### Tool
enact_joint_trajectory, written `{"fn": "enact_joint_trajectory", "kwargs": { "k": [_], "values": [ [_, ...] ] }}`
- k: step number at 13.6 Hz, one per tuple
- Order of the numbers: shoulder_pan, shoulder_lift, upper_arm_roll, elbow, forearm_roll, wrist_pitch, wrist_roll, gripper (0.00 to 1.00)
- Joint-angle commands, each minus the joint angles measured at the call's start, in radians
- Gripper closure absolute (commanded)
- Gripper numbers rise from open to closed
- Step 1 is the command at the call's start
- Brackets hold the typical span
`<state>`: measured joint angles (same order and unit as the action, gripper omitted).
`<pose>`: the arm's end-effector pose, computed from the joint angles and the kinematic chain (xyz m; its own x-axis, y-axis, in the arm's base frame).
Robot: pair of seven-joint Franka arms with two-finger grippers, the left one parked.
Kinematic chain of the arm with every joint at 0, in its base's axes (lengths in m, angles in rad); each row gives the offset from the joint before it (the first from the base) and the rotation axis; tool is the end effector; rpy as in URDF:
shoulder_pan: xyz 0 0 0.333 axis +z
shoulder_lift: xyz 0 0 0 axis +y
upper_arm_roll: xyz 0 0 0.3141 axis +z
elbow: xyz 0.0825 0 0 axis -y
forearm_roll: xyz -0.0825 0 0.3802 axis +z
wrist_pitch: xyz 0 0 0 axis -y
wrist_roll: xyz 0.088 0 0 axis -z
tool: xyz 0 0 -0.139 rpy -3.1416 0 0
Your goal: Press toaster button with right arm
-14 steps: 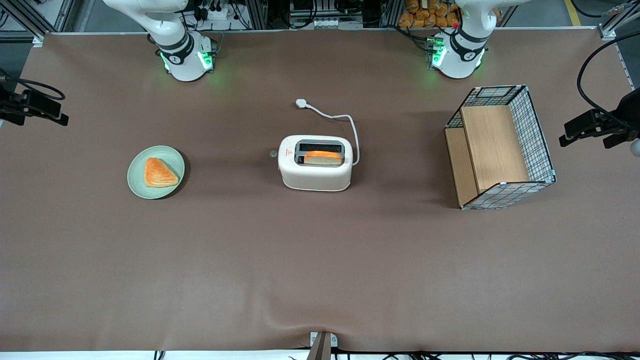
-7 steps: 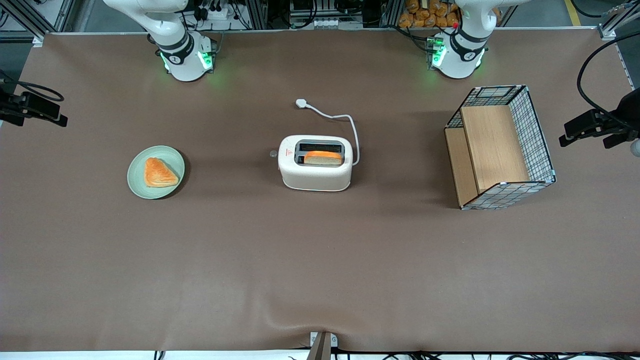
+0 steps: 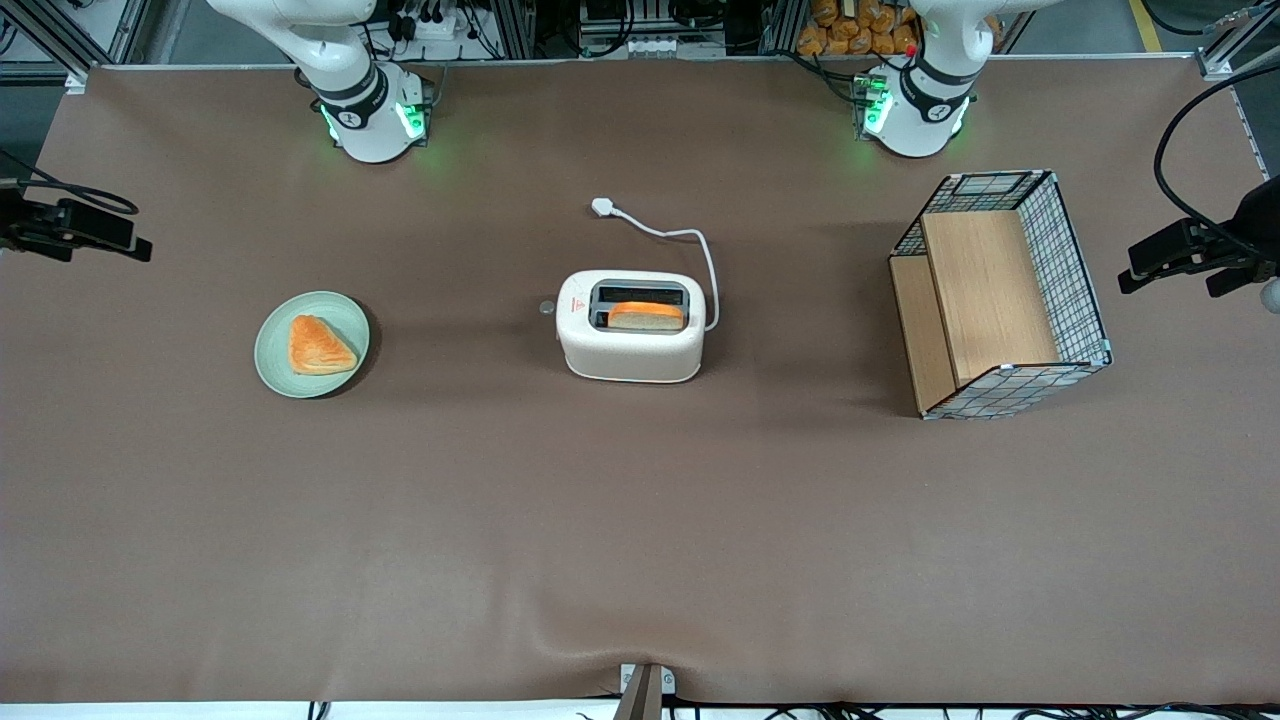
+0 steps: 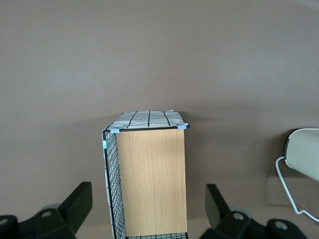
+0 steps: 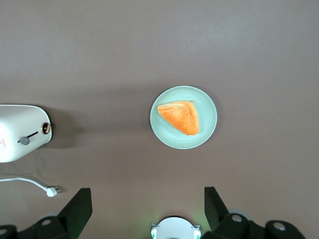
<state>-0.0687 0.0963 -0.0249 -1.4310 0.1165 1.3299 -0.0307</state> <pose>0.5469 -0.0325 0.5841 0.9810 -0.0340 -0.1910 -0.0576 -0.9911 -0.1197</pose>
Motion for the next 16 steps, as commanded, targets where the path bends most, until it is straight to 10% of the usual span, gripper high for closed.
{"fn": "enact_joint_trajectory", "kwargs": {
  "k": [1,13,16],
  "values": [
    [0.013,0.037,0.01,0.011,0.061,-0.015,0.017,0.0],
    [0.269,0.224,0.01,-0.121,0.327,0.064,0.017,0.0],
    [0.363,0.23,0.01,-0.199,0.389,0.148,0.015,0.36]
  ]
}}
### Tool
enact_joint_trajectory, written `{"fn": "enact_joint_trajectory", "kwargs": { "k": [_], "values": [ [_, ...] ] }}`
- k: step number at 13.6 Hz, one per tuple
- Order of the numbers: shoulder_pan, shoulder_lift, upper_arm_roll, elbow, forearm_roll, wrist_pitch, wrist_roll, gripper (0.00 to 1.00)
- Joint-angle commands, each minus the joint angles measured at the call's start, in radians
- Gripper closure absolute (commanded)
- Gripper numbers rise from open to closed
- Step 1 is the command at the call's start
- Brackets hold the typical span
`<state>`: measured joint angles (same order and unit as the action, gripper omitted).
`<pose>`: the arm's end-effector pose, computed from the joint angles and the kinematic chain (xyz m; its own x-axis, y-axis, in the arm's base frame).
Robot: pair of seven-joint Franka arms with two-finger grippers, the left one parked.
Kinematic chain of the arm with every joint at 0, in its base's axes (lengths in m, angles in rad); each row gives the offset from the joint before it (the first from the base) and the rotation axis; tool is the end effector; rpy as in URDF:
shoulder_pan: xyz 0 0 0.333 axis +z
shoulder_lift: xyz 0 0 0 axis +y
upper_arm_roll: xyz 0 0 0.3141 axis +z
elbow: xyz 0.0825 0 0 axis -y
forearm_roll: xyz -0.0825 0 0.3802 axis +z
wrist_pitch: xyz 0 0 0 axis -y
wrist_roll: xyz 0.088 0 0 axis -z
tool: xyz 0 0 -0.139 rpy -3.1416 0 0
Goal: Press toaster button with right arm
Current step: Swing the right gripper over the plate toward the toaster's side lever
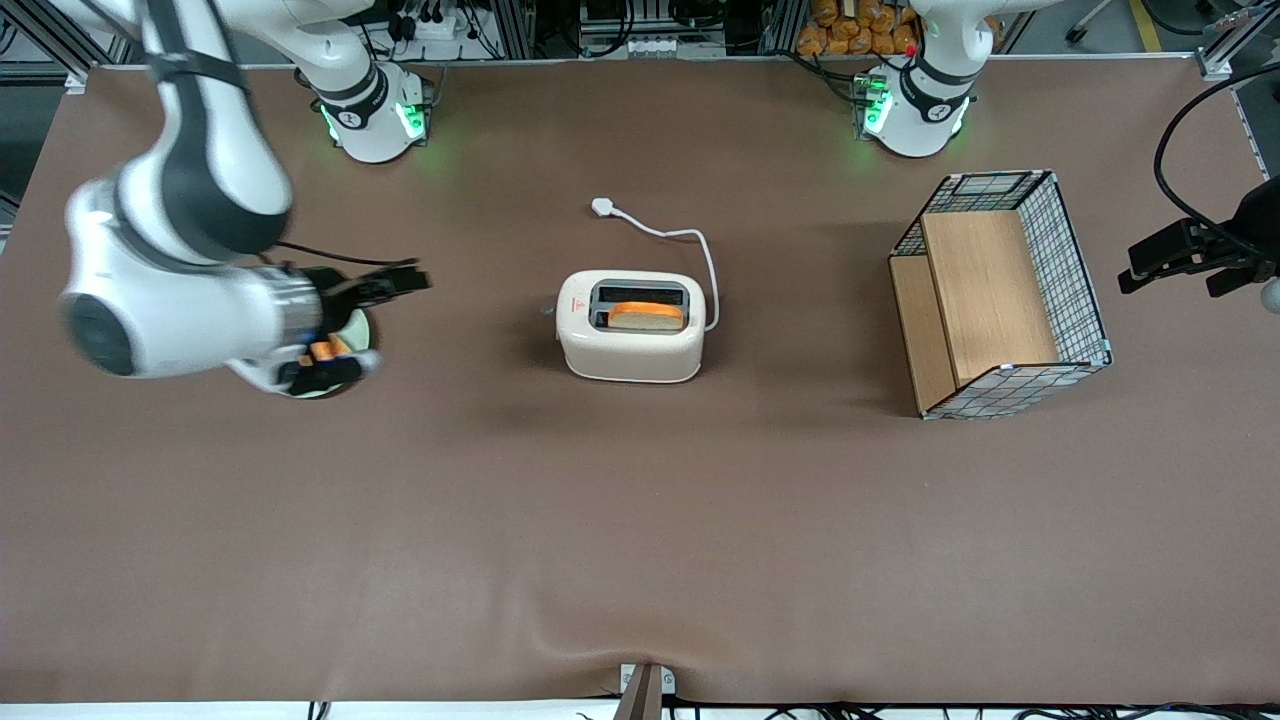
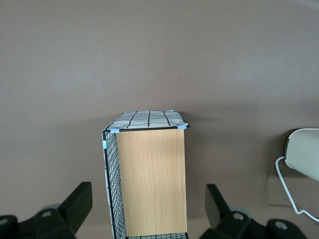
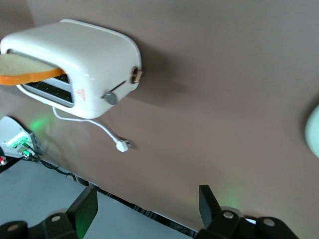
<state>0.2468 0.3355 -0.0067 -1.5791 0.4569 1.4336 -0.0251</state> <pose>0.5533 0.2039 0.4023 0.8495 0.2926 -0.4391 0.0909 -0.9008 -0.4245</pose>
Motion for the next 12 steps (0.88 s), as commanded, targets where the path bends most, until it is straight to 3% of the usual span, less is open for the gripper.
{"fn": "enact_joint_trajectory", "kwargs": {
  "k": [1,4,12],
  "values": [
    [0.081,-0.009,-0.007,-0.082,0.064,0.08,0.01,0.51],
    [0.144,-0.009,-0.007,-0.151,0.092,0.175,0.01,0.98],
    [0.18,0.098,-0.007,-0.17,0.18,0.272,0.01,1.0]
  ]
}}
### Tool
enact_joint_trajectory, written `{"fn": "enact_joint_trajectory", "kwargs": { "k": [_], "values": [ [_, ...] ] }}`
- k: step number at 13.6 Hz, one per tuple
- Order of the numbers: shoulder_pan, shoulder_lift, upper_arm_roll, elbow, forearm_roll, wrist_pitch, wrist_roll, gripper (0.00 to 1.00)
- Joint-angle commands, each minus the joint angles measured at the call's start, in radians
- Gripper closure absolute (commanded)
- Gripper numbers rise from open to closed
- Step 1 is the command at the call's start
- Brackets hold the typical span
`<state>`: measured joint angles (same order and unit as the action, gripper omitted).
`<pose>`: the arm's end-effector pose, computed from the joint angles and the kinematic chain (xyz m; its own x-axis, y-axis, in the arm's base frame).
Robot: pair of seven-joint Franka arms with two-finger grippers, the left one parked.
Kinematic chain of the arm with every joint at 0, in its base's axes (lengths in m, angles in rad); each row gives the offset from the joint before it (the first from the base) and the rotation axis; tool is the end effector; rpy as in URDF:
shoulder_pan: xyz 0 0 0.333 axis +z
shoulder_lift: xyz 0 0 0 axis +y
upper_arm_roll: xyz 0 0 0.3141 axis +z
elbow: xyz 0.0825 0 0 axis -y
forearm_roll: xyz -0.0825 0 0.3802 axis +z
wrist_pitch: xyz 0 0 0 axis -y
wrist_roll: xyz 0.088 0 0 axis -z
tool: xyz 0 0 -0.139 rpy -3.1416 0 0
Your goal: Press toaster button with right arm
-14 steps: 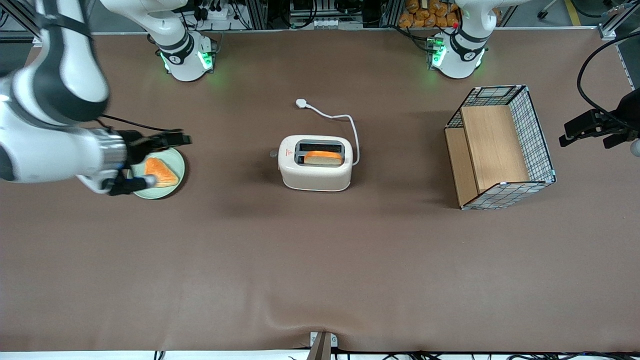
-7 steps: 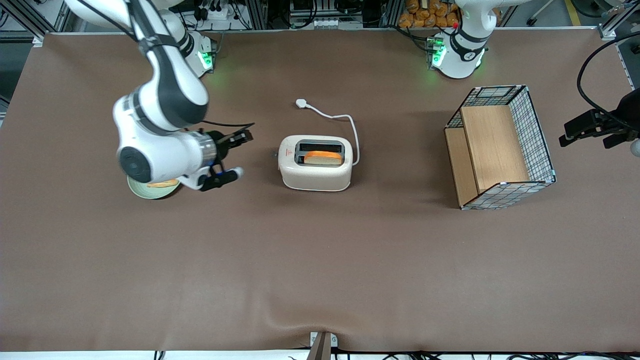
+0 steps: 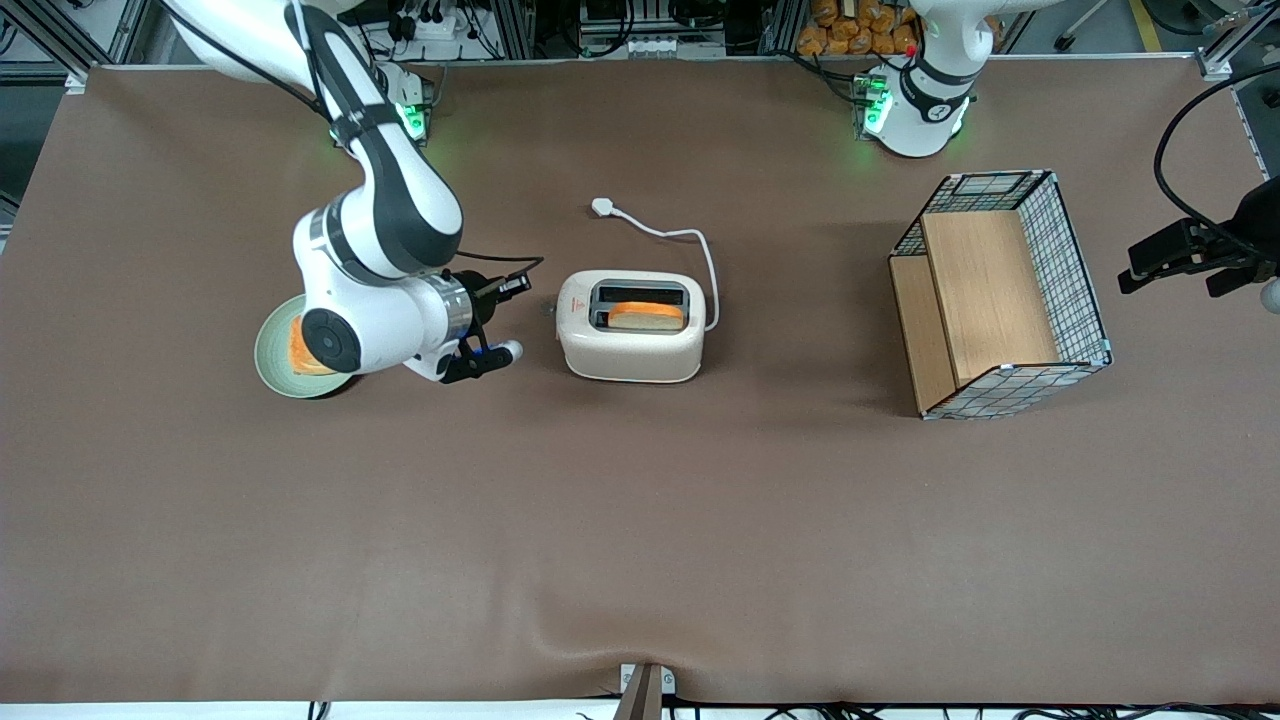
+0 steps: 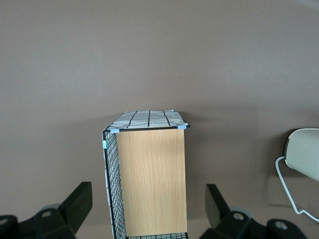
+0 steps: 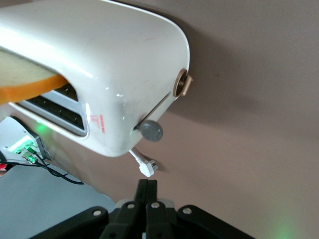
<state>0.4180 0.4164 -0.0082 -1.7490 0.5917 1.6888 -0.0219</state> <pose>0.5128 0.3007 0.2961 0.8301 0.3078 -0.4649 0.0635 -0.8806 -0.4696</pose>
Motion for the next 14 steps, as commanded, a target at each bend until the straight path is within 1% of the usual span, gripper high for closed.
{"fn": "enact_joint_trajectory", "kwargs": {
  "k": [1,4,8,14],
  "values": [
    [0.022,0.024,-0.006,0.002,0.054,0.028,0.007,1.0],
    [0.05,0.044,-0.006,0.002,0.059,0.081,0.007,1.0],
    [0.048,0.077,-0.007,0.002,0.057,0.133,0.005,1.0],
    [0.036,0.124,-0.006,0.0,0.059,0.166,0.0,1.0]
  ]
}}
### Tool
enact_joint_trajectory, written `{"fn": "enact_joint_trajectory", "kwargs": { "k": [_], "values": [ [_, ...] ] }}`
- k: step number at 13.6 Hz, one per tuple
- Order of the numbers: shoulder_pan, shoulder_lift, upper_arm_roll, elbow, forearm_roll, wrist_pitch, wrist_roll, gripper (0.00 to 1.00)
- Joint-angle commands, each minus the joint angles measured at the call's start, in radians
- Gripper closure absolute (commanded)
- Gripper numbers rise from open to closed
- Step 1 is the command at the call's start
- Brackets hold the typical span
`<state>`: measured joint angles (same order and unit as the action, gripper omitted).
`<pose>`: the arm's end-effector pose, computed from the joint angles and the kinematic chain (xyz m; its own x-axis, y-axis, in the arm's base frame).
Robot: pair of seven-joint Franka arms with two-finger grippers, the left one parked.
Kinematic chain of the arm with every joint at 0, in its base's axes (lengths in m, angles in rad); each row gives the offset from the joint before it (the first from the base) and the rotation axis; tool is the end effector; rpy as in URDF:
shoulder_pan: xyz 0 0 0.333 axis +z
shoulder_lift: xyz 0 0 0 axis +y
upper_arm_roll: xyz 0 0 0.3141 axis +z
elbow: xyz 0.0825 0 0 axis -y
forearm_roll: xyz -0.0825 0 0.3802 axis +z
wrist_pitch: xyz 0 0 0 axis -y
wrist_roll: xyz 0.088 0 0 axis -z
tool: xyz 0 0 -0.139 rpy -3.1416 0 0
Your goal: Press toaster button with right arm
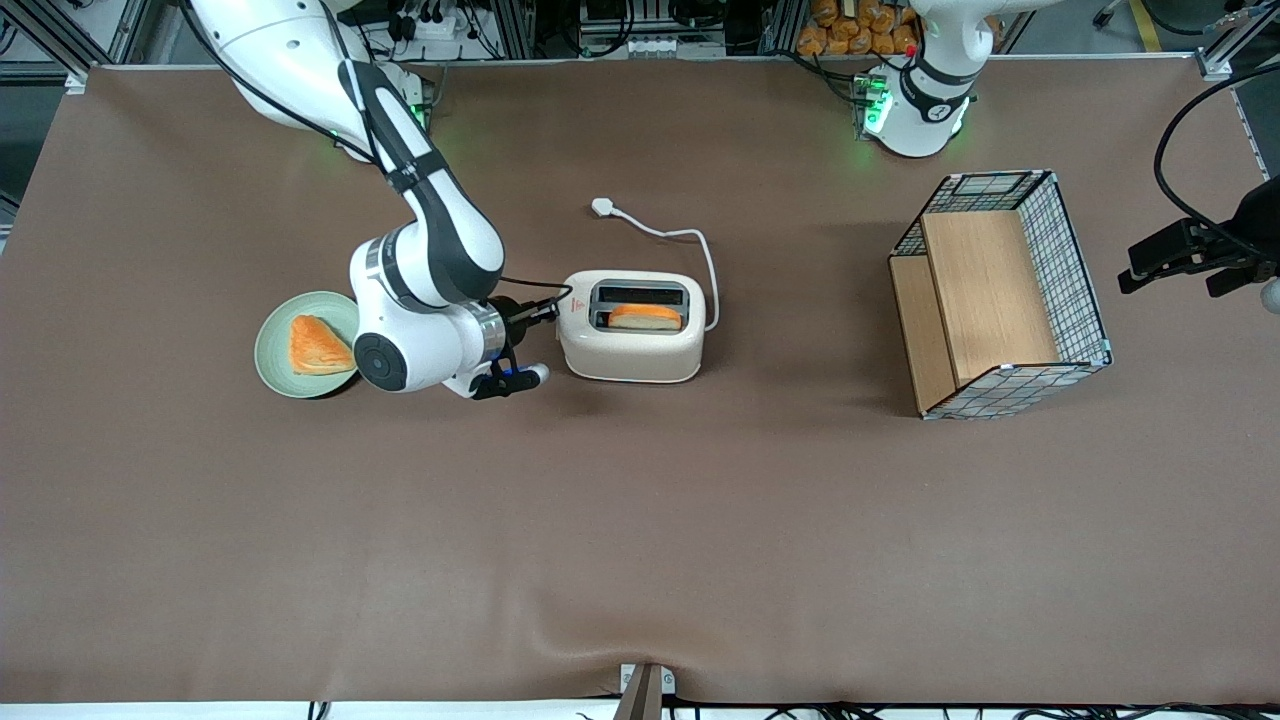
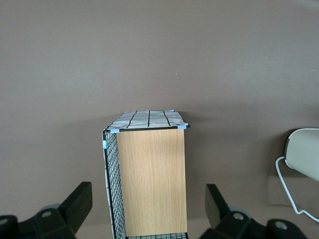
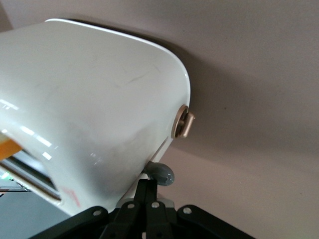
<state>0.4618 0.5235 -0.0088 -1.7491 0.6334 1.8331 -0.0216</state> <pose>0.5163 0.3250 0.2343 0.8518 0.2623 -0.4534 0.0295 -0.8883 -0.4584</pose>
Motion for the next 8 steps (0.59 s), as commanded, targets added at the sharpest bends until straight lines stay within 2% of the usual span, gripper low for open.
{"fn": "enact_joint_trajectory", "kwargs": {
  "k": [1,8],
  "values": [
    [-0.006,0.027,-0.007,0.0,0.017,0.028,0.0,1.0],
    [-0.014,0.069,-0.007,-0.003,0.04,0.055,-0.011,1.0]
  ]
}}
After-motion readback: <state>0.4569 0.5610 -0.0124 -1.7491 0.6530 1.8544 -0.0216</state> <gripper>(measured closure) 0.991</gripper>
